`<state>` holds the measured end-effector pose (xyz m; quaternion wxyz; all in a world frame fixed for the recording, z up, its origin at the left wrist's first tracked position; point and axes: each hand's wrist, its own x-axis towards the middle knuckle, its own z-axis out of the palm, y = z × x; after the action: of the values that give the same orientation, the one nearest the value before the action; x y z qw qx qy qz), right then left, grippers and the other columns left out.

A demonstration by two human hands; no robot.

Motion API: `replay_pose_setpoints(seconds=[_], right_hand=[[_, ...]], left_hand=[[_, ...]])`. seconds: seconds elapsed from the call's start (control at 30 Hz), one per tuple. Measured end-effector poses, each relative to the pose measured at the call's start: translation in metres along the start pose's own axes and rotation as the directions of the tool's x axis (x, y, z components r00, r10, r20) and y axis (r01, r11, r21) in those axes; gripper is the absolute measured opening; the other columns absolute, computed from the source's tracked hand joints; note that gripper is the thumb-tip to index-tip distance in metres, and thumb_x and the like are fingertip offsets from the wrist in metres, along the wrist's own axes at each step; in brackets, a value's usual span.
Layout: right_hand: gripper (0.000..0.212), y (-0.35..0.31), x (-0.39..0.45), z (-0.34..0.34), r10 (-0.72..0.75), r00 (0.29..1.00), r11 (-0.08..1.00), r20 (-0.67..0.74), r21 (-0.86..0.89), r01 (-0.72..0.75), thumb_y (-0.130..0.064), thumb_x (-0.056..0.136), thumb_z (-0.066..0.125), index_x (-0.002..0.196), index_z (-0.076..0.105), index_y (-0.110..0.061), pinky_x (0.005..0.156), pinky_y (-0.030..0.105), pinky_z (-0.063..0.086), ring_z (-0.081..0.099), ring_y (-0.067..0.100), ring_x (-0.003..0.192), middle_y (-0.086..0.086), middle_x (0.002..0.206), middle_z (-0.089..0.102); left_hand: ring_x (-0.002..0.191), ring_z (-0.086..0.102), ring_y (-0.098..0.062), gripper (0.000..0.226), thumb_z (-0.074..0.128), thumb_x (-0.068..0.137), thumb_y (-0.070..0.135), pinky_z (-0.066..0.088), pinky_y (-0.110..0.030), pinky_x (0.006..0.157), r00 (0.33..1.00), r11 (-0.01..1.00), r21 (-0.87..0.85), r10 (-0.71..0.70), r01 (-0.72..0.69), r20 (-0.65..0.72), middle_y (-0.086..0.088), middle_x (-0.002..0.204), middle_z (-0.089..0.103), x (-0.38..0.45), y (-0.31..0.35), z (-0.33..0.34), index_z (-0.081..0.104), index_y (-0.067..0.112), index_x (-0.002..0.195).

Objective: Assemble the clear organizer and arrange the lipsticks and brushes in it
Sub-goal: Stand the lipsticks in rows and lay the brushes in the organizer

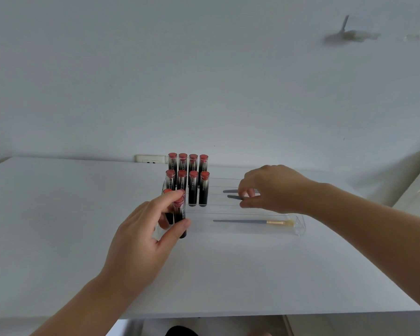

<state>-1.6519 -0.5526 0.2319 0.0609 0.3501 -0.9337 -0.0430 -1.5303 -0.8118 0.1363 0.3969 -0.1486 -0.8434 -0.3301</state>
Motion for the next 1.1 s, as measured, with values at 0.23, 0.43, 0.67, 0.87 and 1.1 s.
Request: replay_pose_setpoints(seconds=[0.23, 0.43, 0.67, 0.87, 1.1], right_hand=[[0.013, 0.006, -0.009, 0.002, 0.032, 0.998, 0.995, -0.057, 0.093, -0.026, -0.05, 0.09, 0.066, 0.1, 0.065, -0.041, 0.065, 0.022, 0.04, 0.052, -0.002, 0.075, -0.019, 0.089, 0.059], [0.009, 0.018, -0.031, 0.031, 0.231, 0.905, 0.925, -0.356, 0.368, -0.091, -0.031, 0.09, 0.068, 0.083, 0.068, -0.035, 0.063, 0.028, 0.046, 0.056, 0.004, 0.07, -0.015, 0.075, 0.06], [0.008, 0.016, -0.046, 0.078, 0.429, 0.581, 0.876, -0.692, 0.475, -0.082, -0.009, 0.086, 0.072, 0.083, 0.073, -0.016, 0.069, 0.031, 0.043, 0.056, 0.018, 0.079, -0.005, 0.082, 0.06], [0.007, 0.012, -0.047, 0.088, 0.357, 0.546, 0.923, -0.757, 0.375, -0.084, -0.015, 0.082, 0.068, 0.082, 0.074, -0.015, 0.079, 0.04, 0.042, 0.055, 0.028, 0.081, 0.001, 0.082, 0.062], [0.014, 0.01, -0.051, 0.089, 0.357, 0.631, 0.922, -0.689, 0.368, -0.119, -0.02, 0.081, 0.065, 0.09, 0.075, -0.019, 0.088, 0.033, 0.033, 0.057, 0.025, 0.09, -0.005, 0.086, 0.066]], left_hand=[[0.088, 0.052, 0.011, 0.052, 0.072, 0.084, 0.041, 0.038, -0.001, 0.072, 0.999, 1.0, -0.018, 0.011, -0.012, -0.049, 0.031, 0.091, 0.056, 0.003, 0.005, -0.003, 0.053, 0.032, 0.132], [0.094, 0.051, 0.016, 0.05, 0.071, 0.087, 0.046, 0.037, 0.0, 0.083, 0.993, 0.995, -0.01, 0.102, -0.102, -0.066, 0.043, 0.109, 0.052, 0.018, 0.015, -0.004, 0.055, 0.026, 0.129], [0.088, 0.06, -0.003, 0.046, 0.068, 0.081, 0.05, 0.042, -0.012, 0.084, 0.996, 0.997, 0.012, 0.073, -0.073, -0.057, 0.012, 0.095, 0.068, 0.044, 0.02, 0.003, 0.055, 0.034, 0.122], [0.088, 0.051, -0.01, 0.05, 0.079, 0.075, 0.04, 0.038, -0.022, 0.086, 0.989, 0.981, 0.144, 0.141, -0.134, -0.039, 0.002, 0.086, 0.065, 0.055, 0.017, 0.011, 0.056, 0.032, 0.118], [0.095, 0.051, -0.018, 0.047, 0.083, 0.072, 0.038, 0.037, -0.023, 0.09, 0.991, 0.974, 0.188, 0.129, -0.124, -0.018, 0.002, 0.093, 0.065, 0.047, 0.007, 0.021, 0.066, 0.022, 0.113]])
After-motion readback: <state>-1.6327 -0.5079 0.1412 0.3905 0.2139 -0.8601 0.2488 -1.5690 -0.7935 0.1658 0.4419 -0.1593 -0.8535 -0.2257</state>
